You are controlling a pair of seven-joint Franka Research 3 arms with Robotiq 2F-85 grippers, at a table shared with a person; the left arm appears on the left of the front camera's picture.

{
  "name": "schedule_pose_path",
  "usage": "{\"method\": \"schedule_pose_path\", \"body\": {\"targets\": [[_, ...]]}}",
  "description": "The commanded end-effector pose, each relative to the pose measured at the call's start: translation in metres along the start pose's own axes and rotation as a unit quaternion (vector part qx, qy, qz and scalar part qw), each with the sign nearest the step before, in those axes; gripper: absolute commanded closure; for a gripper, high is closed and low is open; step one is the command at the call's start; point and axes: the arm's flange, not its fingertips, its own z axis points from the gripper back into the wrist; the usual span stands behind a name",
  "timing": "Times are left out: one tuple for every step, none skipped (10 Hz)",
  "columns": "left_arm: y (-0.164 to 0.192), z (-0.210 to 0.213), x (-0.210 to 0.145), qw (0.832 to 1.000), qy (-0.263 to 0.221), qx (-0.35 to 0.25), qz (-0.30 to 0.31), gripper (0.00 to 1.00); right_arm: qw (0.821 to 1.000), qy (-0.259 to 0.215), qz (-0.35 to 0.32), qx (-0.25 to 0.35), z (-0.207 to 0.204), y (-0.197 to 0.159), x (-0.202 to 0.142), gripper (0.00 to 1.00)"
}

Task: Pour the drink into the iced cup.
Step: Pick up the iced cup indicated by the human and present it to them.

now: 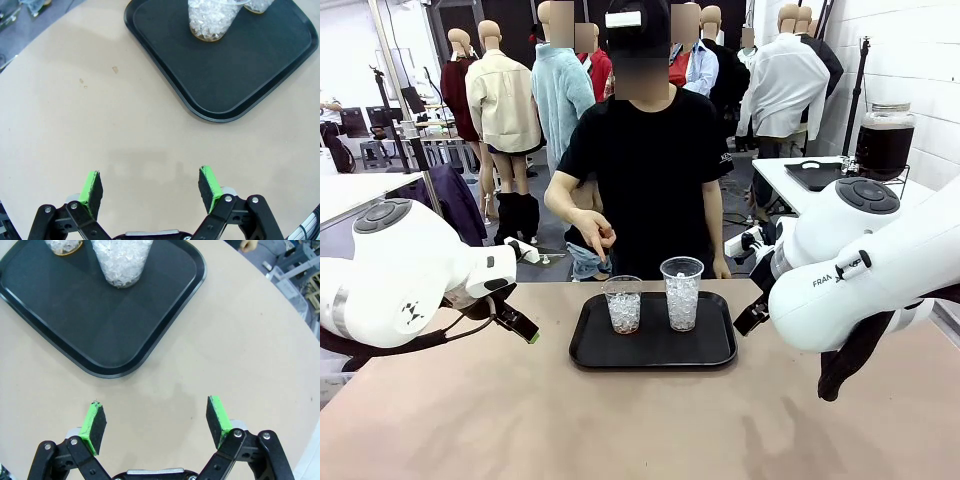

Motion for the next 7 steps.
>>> {"method": "schedule_pose_path", "body": {"targets": [[0.0015, 0.0000, -0.0004, 1.000, 0.000, 0.000, 0.002, 0.00, 1.000, 0.000, 0.000, 0.000, 0.0000, -0.0001, 0.0000, 0.00], [0.0015, 0.0000, -0.0004, 1.000, 0.000, 0.000, 0.002, 0.00, 1.000, 0.000, 0.000, 0.000, 0.0000, -0.0001, 0.0000, 0.00], [0.0015, 0.0000, -0.0004, 1.000, 0.000, 0.000, 0.002, 0.00, 1.000, 0.000, 0.000, 0.000, 0.0000, -0.0001, 0.0000, 0.00], [0.0015, 0.0000, -0.0004, 1.000, 0.000, 0.000, 0.002, 0.00, 1.000, 0.000, 0.000, 0.000, 0.0000, -0.0001, 0.0000, 0.00], [0.0015, 0.0000, -0.0004, 1.000, 0.000, 0.000, 0.002, 0.00, 1.000, 0.000, 0.000, 0.000, 0.0000, -0.0001, 0.0000, 0.00], [0.0015, 0.0000, -0.0004, 1.000, 0.000, 0.000, 0.002, 0.00, 1.000, 0.000, 0.000, 0.000, 0.0000, -0.0001, 0.0000, 0.00], [0.0015, 0.0000, -0.0004, 1.000, 0.000, 0.000, 0.002, 0.00, 1.000, 0.000, 0.000, 0.000, 0.0000, -0.0001, 0.0000, 0.00]]}}
